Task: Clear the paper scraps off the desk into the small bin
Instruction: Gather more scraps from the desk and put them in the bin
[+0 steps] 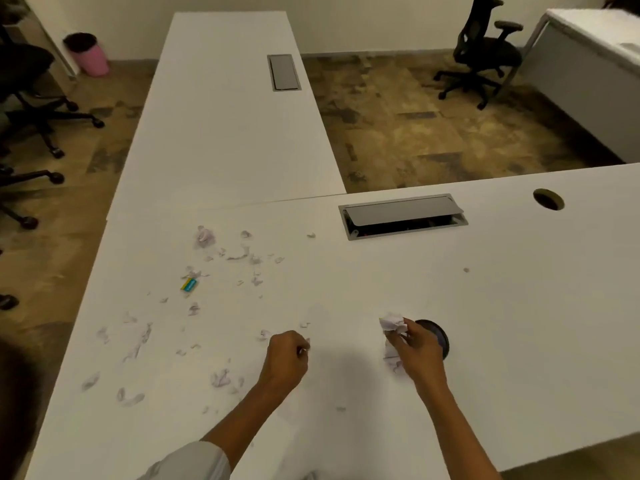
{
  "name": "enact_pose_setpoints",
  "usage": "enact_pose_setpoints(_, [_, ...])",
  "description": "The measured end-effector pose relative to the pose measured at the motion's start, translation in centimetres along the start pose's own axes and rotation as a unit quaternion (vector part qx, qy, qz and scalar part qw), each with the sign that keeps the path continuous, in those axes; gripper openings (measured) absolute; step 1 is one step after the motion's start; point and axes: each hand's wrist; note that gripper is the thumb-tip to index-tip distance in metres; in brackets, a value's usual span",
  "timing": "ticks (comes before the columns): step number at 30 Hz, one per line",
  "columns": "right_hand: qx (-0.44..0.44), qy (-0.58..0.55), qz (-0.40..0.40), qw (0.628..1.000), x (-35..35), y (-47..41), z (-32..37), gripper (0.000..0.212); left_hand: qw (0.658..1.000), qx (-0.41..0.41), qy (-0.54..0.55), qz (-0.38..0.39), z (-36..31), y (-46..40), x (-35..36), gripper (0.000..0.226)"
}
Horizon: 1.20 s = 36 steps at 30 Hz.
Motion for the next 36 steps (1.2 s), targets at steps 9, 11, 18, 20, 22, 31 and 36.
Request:
enact_pose_setpoints(9, [0.046, 0.067, -0.08, 0.993, -7.0, 1.1, 0.3, 0.011, 0.991, 0.091, 0.069, 0.064, -12.9, -1.8, 6.4, 0.009])
enact_pose_setpoints(11, [0.048, 0.074, -0.097, 0.991, -8.2, 1.1, 0.1, 0.006, 0.988, 0.104, 0.077, 0.089, -14.8, -2.4, 7.4, 0.01])
enact_pose_setpoints(18, [0.08, 0.165, -0.065, 0.981, -10.6, -0.3, -0.6, 0.025, 0.965, 0.095, 0.079, 0.232, -17.0, -3.4, 9.4, 0.061])
enact_pose_setpoints(20, [0.08, 0.211, -0.049, 0.973, -10.8, -0.9, -0.8, 0.047, 0.962, 0.087, 0.091, 0.241, -16.2, -3.4, 9.3, 0.068])
enact_pose_setpoints(22, [0.085, 0.233, -0.037, 0.968, -10.9, -1.2, -0.9, 0.064, 0.964, 0.072, 0.104, 0.233, -15.1, -3.5, 8.8, 0.069])
enact_pose_setpoints(31, [-0.014, 0.179, -0.087, 0.98, -9.7, -2.8, 0.4, 0.049, 0.985, -0.014, 0.103, 0.137, -6.7, -2.3, 5.0, 0.055])
enact_pose_setpoints(36, [-0.019, 0.197, -0.085, 0.976, -7.5, -3.4, 0.1, 0.047, 0.992, -0.034, 0.004, 0.121, -2.0, -0.4, 2.6, 0.065])
Point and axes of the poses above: each hand's wrist, its own y-axis away from the middle knuckle, its own x-axis out of the palm, z = x × y, and after that the axes turned 8 degrees about z, right-handed
